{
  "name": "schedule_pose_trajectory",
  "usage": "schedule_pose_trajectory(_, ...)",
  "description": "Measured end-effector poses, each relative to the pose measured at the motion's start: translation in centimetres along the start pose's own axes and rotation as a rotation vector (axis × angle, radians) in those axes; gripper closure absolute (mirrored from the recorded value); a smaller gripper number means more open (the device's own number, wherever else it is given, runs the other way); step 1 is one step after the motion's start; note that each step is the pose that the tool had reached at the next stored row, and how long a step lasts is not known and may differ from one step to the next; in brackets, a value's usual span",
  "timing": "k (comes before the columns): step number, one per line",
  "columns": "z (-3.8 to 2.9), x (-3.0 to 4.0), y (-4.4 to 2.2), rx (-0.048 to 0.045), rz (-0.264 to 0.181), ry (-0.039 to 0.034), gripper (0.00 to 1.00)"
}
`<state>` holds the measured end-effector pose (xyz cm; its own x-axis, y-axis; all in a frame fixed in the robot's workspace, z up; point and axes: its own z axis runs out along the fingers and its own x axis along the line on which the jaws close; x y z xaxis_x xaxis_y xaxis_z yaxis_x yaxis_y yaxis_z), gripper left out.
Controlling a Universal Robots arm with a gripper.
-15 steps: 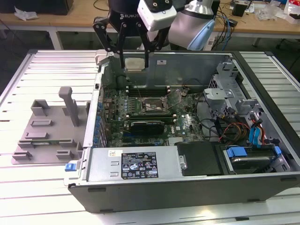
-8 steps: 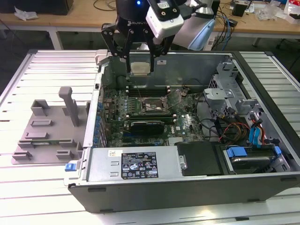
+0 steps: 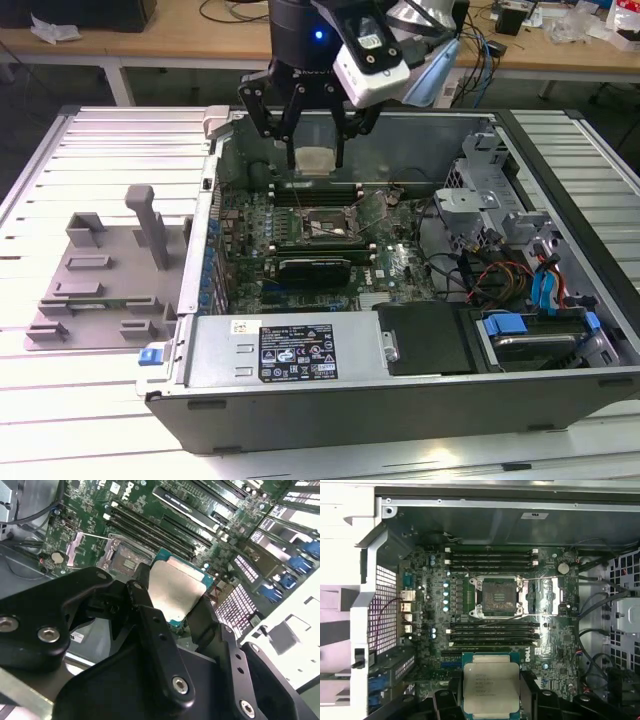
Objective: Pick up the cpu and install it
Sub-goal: 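Pick up the cpu and move it towards the insertion slot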
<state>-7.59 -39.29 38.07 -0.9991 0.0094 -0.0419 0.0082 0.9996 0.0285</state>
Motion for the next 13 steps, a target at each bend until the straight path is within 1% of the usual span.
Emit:
schedule_pose_trajectory(4,0.46,-0.79,0.00,-0.0001,0.000,0.0000,0.45)
schedule_pose_trajectory(6,0.74,-1.33,0.00,-0.0001,0.000,0.0000,0.45)
schedule_pose_trajectory(7,0.82,-1.46,0.00,-0.0001,0.000,0.0000,0.45)
schedule_pose_trajectory(10,1.42,-2.31,0.01,0.0000,0.000,0.0000,0.45)
schedule_pose_trajectory(13,1.82,-2.99,0.01,0.0001,0.000,0.0000,0.45)
